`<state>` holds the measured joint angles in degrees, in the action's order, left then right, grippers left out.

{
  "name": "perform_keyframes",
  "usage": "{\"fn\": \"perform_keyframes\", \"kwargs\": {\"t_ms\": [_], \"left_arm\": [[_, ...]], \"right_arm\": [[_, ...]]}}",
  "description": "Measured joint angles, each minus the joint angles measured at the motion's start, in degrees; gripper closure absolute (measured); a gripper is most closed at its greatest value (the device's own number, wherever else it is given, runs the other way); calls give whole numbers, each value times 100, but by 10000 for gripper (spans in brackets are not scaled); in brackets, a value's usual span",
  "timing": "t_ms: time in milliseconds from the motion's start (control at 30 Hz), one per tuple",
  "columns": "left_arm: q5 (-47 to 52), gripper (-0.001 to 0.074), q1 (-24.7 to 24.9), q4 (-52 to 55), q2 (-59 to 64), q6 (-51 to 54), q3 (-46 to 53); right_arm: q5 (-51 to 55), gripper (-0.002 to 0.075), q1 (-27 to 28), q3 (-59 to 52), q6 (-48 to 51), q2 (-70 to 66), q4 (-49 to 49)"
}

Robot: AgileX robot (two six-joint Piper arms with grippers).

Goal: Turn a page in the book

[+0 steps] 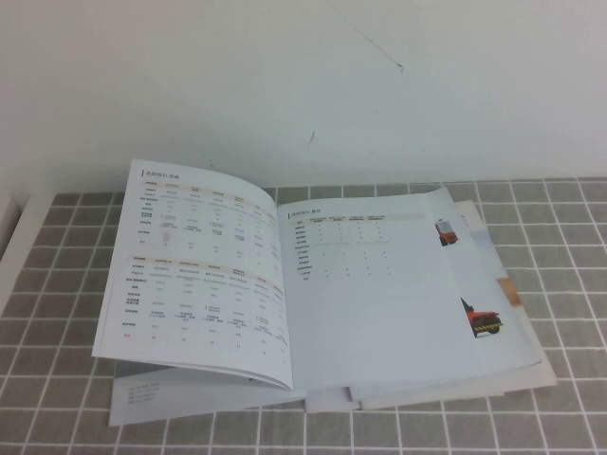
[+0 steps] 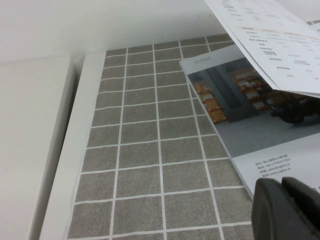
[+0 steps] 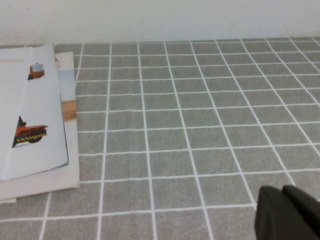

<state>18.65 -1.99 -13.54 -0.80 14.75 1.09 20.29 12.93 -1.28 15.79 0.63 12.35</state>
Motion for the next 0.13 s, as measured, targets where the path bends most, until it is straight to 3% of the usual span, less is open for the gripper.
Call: {"fn": "perform_keyframes", "kwargs": {"t_ms": [133], "left_arm": [[0,738,0,0,0,0,0]], "right_arm": [[0,727,0,0,0,0,0]]}}
